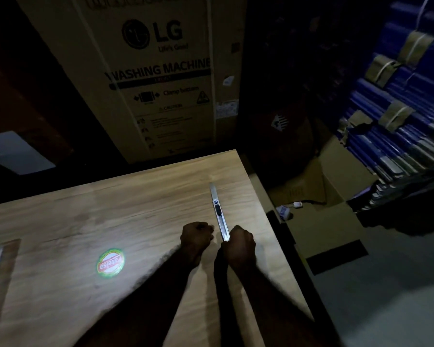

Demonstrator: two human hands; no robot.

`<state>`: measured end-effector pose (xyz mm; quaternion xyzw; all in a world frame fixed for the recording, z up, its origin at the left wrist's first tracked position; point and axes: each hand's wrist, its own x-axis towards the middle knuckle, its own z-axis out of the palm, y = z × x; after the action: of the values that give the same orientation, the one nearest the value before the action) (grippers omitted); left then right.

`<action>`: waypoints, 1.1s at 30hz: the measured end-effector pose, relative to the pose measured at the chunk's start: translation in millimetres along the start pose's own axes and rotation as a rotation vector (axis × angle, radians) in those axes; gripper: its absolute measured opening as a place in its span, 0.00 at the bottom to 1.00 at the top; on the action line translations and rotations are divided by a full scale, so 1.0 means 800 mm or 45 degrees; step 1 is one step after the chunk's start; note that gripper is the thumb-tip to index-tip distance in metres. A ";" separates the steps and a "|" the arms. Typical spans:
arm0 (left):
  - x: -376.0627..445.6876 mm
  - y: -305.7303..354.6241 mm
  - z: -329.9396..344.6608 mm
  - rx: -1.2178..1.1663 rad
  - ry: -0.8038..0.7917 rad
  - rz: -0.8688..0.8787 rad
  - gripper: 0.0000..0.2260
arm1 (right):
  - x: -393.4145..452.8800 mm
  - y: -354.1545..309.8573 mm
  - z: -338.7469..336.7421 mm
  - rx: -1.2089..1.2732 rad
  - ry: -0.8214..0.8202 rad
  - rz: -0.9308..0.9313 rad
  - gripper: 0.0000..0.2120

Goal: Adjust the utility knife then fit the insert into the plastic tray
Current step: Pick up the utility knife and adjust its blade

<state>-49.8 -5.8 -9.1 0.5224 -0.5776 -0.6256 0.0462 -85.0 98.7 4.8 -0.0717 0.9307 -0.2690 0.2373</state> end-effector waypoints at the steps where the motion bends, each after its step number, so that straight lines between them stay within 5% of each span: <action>1: 0.003 0.002 0.003 -0.014 -0.009 -0.009 0.07 | 0.003 0.001 0.000 0.013 -0.008 0.018 0.09; 19: 0.015 0.021 0.024 -0.020 -0.037 -0.117 0.07 | -0.002 0.003 0.011 -0.160 0.003 -0.189 0.08; 28: 0.031 0.011 0.021 -0.016 0.061 -0.052 0.08 | 0.006 0.015 -0.001 0.299 -0.247 -0.076 0.12; 33: 0.017 0.024 0.006 -0.129 -0.004 -0.040 0.05 | -0.004 0.027 -0.004 0.711 -0.435 0.029 0.05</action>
<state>-70.0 -17.8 -3.9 0.5274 -0.5369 -0.6556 0.0618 -84.0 119.3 -3.2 -0.0377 0.7684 -0.4951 0.4037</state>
